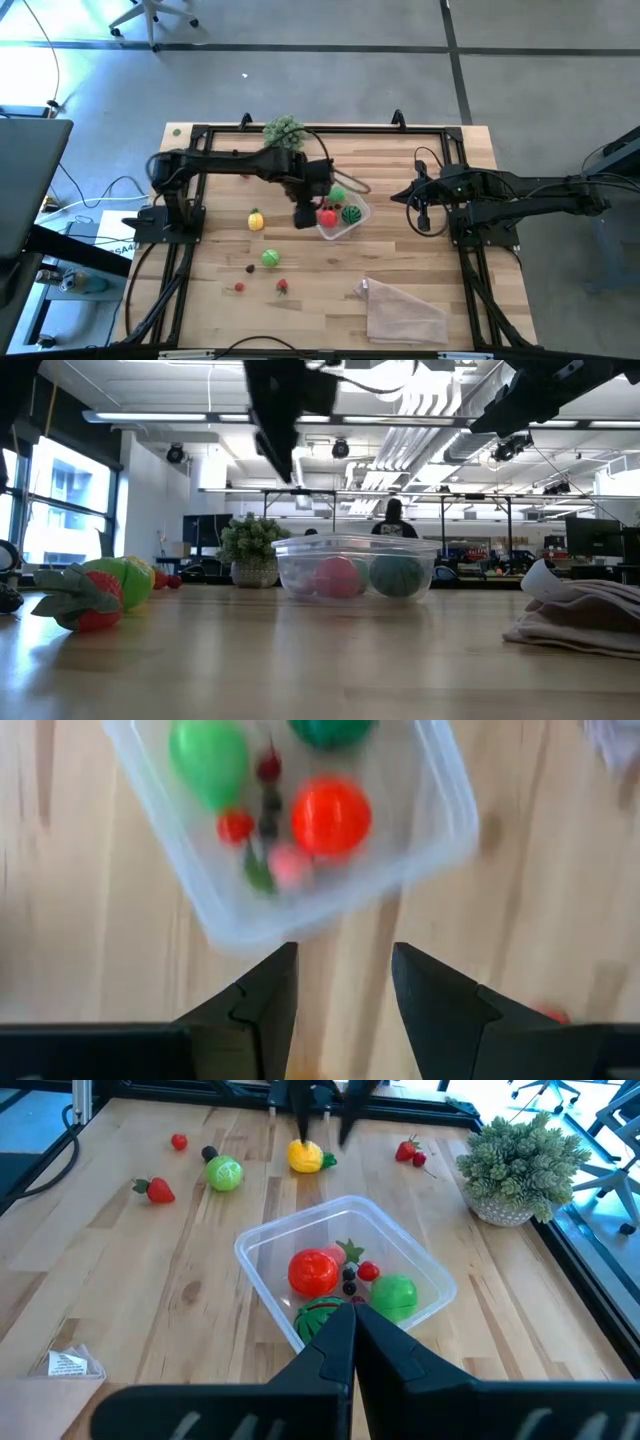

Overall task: Pick and placing Produce into tupperware
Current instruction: Put the red strawberry into the transparent bin

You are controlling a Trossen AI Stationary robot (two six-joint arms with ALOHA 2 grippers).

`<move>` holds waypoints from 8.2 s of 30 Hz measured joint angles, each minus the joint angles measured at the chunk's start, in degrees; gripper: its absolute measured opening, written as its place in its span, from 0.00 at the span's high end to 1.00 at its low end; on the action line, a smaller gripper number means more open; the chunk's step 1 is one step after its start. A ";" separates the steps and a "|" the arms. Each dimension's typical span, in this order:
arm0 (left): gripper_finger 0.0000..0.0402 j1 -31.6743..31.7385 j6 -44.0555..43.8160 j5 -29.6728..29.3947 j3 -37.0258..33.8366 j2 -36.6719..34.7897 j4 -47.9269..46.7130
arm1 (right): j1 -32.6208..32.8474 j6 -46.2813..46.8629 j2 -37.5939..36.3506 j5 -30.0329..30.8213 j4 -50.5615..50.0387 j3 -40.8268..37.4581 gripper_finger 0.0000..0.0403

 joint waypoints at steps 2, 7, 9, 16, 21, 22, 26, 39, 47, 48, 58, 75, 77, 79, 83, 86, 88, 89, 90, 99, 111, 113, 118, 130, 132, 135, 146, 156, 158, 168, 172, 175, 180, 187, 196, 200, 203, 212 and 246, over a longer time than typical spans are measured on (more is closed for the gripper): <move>0.62 -0.83 -1.27 -0.77 0.05 -1.66 -1.79 | 0.00 0.01 0.02 -0.01 -0.02 0.00 1.00; 0.62 -1.69 -6.47 -5.51 -0.09 -7.20 -7.32 | 0.00 0.02 0.00 -0.01 -0.47 0.00 1.00; 0.62 -1.65 -8.70 -7.90 -0.15 -9.50 -8.65 | -0.01 0.02 0.00 0.00 -0.50 0.00 1.00; 0.62 2.06 -14.97 -15.22 -3.64 -18.57 -8.93 | -0.02 0.01 0.00 0.00 -0.55 0.00 1.00; 0.62 7.74 -20.96 -16.66 -15.20 -27.13 -2.03 | -0.02 0.00 0.00 0.00 -0.57 0.00 1.00; 0.62 9.05 -23.64 -17.45 -18.18 -28.86 -0.31 | 0.00 0.02 0.00 0.00 -0.59 0.00 1.00; 0.62 14.81 -36.08 -19.13 -29.29 -34.56 2.48 | -0.02 0.02 0.01 0.00 -0.57 0.00 1.00; 0.62 32.81 -47.48 -12.25 -46.60 -35.05 9.69 | -0.02 0.00 0.00 -0.01 -0.59 0.00 1.00; 0.62 35.88 -48.74 -11.51 -49.29 -34.40 14.40 | 0.00 0.00 0.00 -0.02 -0.59 0.00 1.00; 0.62 35.86 -48.71 -11.49 -49.40 -34.08 14.79 | 0.00 0.02 0.00 0.00 -0.59 0.00 1.00; 0.62 35.82 -46.99 -11.16 -49.68 -26.84 16.56 | -0.01 0.02 0.00 0.00 -0.61 0.00 1.00; 0.62 35.86 -46.79 -11.07 -49.68 -20.21 19.97 | 0.00 0.02 0.00 0.00 -0.59 0.00 1.00; 0.62 35.86 -46.81 -11.13 -49.66 -19.48 20.05 | -0.02 0.00 0.00 0.00 -0.59 0.00 1.00; 0.62 35.86 -46.81 -11.15 -49.66 -18.37 20.48 | 0.00 0.01 0.02 0.00 -0.61 0.01 1.00; 0.62 35.86 -46.51 -11.29 -49.66 -16.41 21.26 | 0.00 0.02 0.01 0.00 -0.59 0.00 1.00; 0.62 35.86 -46.38 -11.31 -49.66 -15.64 22.12 | 0.00 0.00 0.02 -0.02 -0.59 0.00 1.00; 0.62 35.86 -46.38 -11.31 -49.66 -15.42 22.58 | -0.02 0.00 0.00 0.00 -0.61 0.00 1.00; 0.61 35.86 -46.34 -11.31 -49.66 -15.42 22.63 | 0.00 0.00 0.00 0.00 -0.59 0.00 1.00; 0.61 35.86 -46.25 -11.34 -49.66 -15.42 22.70 | -0.02 0.02 0.00 0.00 -0.59 0.00 1.00; 0.44 35.86 -44.96 -14.29 -49.66 -15.42 23.68 | -0.01 0.02 0.02 0.00 -0.61 0.00 1.00; 0.43 35.86 -42.20 -14.26 -49.64 -15.42 25.60 | -0.01 0.01 0.02 0.00 -0.60 0.00 1.00; 0.44 35.86 -42.18 -14.28 -49.64 -15.42 25.60 | 0.00 0.02 0.02 0.00 -0.61 0.00 1.00; 0.47 35.82 -42.07 -14.09 -49.64 -15.42 25.03 | -0.01 0.01 0.01 -0.01 -0.61 0.00 1.00; 0.48 35.88 -42.28 -14.14 -52.61 -15.55 26.89 | 0.00 0.00 0.02 0.00 -0.61 0.00 1.00; 0.48 35.88 -42.25 -14.33 -52.67 -15.55 27.37 | -0.01 0.02 0.00 0.00 -0.60 0.00 1.00; 0.48 35.93 -42.25 -14.70 -52.70 -15.48 29.01 | -0.01 0.01 0.02 0.00 -0.61 0.01 1.00; 0.48 35.93 -42.10 -15.13 -52.72 -15.44 29.67 | 0.00 0.00 0.00 0.00 -0.61 0.00 1.00; 0.48 35.82 -42.27 -15.14 -52.72 -15.44 29.63 | 0.00 0.02 0.00 0.00 -0.59 0.00 1.00; 0.48 35.82 -42.27 -15.10 -52.72 -15.44 29.63 | 0.00 0.01 0.01 0.00 -0.61 0.01 1.00; 0.48 35.82 -42.29 -14.81 -52.72 -15.44 29.54 | -0.01 0.01 0.01 0.00 -0.60 0.00 1.00; 0.49 35.82 -42.33 -14.02 -52.72 -15.44 29.51 | -0.01 0.01 0.02 0.00 -0.61 0.01 1.00; 0.53 35.82 -42.33 -13.75 -52.72 -15.44 29.48 | 0.00 0.00 0.02 0.00 -0.59 0.00 1.00; 0.63 35.82 -42.33 -13.58 -52.72 -15.44 29.56 | 0.00 0.00 0.02 0.00 -0.61 0.00 1.00; 0.65 35.82 -42.31 -13.58 -52.72 -15.44 29.54 | 0.00 0.00 0.00 0.00 -0.60 0.00 1.00; 0.59 35.82 -37.39 -12.76 -52.72 -15.44 29.58 | 0.00 0.01 0.01 0.00 -0.59 0.00 1.00; 0.59 34.99 -35.98 -12.78 -52.72 -15.55 28.44 | -0.01 0.02 0.02 0.00 -0.61 0.00 1.00; 0.59 34.90 -34.81 -12.60 -52.72 -15.85 27.67 | 0.00 0.00 0.00 0.00 -0.61 0.02 1.00; 0.59 31.12 -34.25 -12.14 -52.83 -19.08 25.31 | 0.00 0.00 0.00 0.00 -0.57 0.00 1.00; 0.59 24.56 -22.75 -17.47 -52.73 -22.93 26.73 | 0.00 0.02 0.02 0.00 -0.68 0.00 1.00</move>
